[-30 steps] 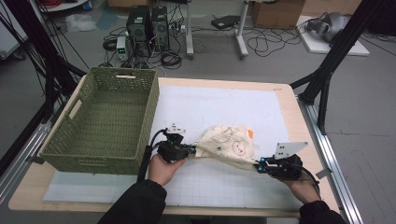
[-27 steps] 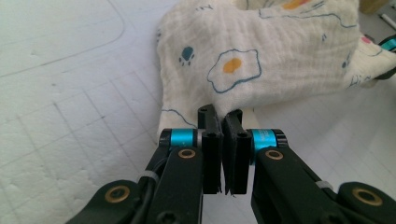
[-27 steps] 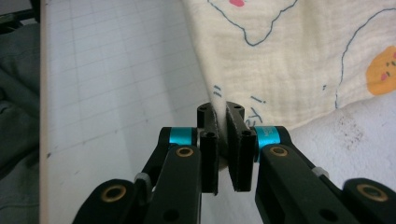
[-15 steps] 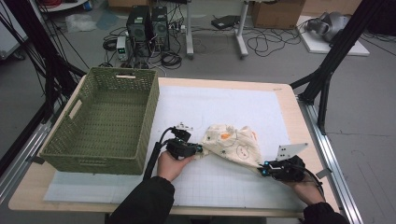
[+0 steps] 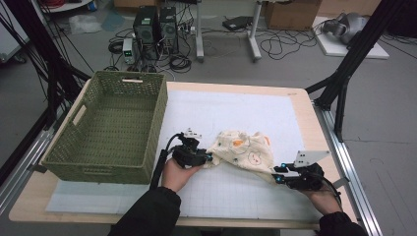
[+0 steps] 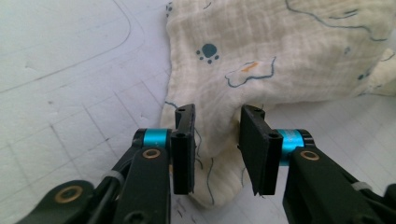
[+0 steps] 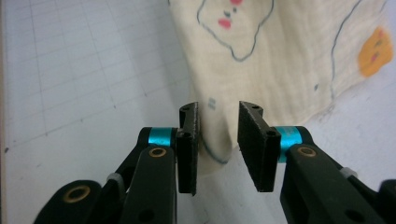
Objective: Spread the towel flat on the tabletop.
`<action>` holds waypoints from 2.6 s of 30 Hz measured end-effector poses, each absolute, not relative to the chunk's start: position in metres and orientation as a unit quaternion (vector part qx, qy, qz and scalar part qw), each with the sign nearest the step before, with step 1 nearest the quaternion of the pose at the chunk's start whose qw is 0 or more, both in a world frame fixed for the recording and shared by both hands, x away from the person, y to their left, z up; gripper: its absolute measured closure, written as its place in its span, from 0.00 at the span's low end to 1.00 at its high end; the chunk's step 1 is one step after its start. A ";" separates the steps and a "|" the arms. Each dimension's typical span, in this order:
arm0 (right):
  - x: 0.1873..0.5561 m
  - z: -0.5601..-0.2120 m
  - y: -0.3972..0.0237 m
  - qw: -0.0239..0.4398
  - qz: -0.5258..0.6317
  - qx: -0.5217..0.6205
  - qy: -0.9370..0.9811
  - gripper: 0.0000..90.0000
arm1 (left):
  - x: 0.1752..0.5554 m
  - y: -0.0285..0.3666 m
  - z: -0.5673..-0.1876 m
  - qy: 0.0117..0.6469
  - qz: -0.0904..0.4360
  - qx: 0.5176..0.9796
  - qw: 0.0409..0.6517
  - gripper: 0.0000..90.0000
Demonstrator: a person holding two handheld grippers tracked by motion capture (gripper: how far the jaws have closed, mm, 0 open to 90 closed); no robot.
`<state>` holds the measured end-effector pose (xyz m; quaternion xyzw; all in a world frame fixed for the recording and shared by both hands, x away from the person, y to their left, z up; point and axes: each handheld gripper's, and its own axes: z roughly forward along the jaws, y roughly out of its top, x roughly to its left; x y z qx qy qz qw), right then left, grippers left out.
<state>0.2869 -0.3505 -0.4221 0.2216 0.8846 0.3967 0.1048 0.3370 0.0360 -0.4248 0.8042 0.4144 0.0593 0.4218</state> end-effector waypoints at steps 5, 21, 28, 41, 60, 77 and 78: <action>0.277 -0.410 -0.344 0.130 0.407 0.196 0.883 0.79 | 0.329 0.042 -0.421 0.416 0.064 0.799 0.429 0.68; 0.298 -0.437 -0.318 0.104 0.351 0.190 0.911 0.76 | 0.334 0.027 -0.441 0.400 0.050 0.820 0.407 0.74; 0.305 -0.441 -0.322 0.064 0.373 0.206 0.902 0.90 | 0.331 0.024 -0.442 0.384 0.095 0.831 0.390 0.91; 0.294 -0.429 -0.325 0.058 0.399 0.183 0.897 0.97 | 0.315 0.035 -0.431 0.379 0.067 0.828 0.409 0.98; 0.252 -0.415 -0.330 0.017 0.420 0.132 0.898 0.90 | 0.271 0.054 -0.399 0.355 0.035 0.827 0.435 0.91; 0.318 -0.432 -0.333 0.067 0.397 0.229 0.886 0.70 | 0.332 0.020 -0.427 0.374 0.087 0.817 0.430 0.79; 0.320 -0.434 -0.332 0.069 0.392 0.231 0.888 0.71 | 0.334 0.018 -0.430 0.376 0.092 0.821 0.420 0.79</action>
